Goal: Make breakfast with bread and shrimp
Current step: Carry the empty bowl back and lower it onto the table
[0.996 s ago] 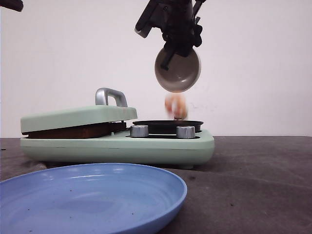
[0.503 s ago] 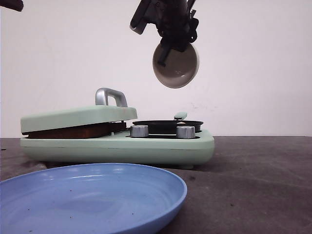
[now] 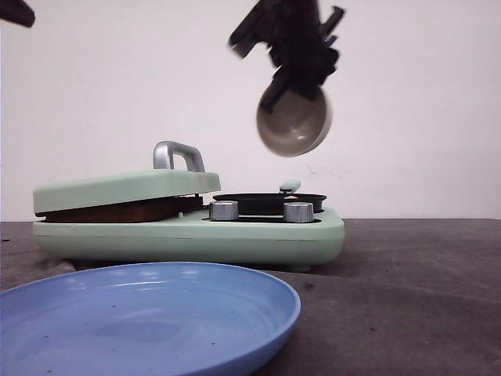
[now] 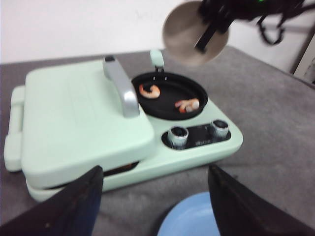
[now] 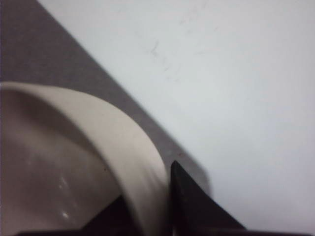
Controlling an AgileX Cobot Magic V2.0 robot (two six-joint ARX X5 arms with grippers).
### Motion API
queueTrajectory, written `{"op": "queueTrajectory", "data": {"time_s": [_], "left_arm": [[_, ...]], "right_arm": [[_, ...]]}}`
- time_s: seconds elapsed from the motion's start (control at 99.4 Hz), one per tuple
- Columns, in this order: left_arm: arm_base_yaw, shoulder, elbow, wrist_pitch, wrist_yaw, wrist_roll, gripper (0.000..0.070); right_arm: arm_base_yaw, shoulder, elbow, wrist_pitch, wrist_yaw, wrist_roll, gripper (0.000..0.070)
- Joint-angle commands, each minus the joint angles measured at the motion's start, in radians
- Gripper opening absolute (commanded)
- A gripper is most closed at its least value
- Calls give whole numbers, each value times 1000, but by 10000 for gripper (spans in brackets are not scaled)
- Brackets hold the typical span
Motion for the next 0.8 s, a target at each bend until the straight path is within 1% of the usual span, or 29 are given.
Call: {"op": "queueTrajectory", "data": {"time_s": [0.0,0.121,0.181,0.261,0.352,0.503,0.624,0.694,0.795], "left_arm": [[-4,1,4,-16,5,17,350],[-4,0,4,-35,5,20,350],[-4,0,4,-28,5,20,350],[-4,0,4,-23,5,19,350],[-4,0,4,-21,5,19,350],[-4,0,4,-12,5,12,350],[-4,0,4,18,5,-14,350],[-4,0,4,42,5,-36,350],[-4,0,4,73,5,-65,350]], "right_arm": [[-20,-41,25,-49,-24,202,0],[-79,-106,25,-185,-138,370,0],[-120,-141,25,-266,-219,463,0],[-173,-176,25,-357,-305,541,0],[-247,-209,25,-447,-415,602,0],[-375,-237,25,-579,-615,669,0],[-473,-240,25,-676,-787,683,0],[-519,-240,24,-703,-862,683,0],[-568,-240,24,-710,-978,684,0]]}}
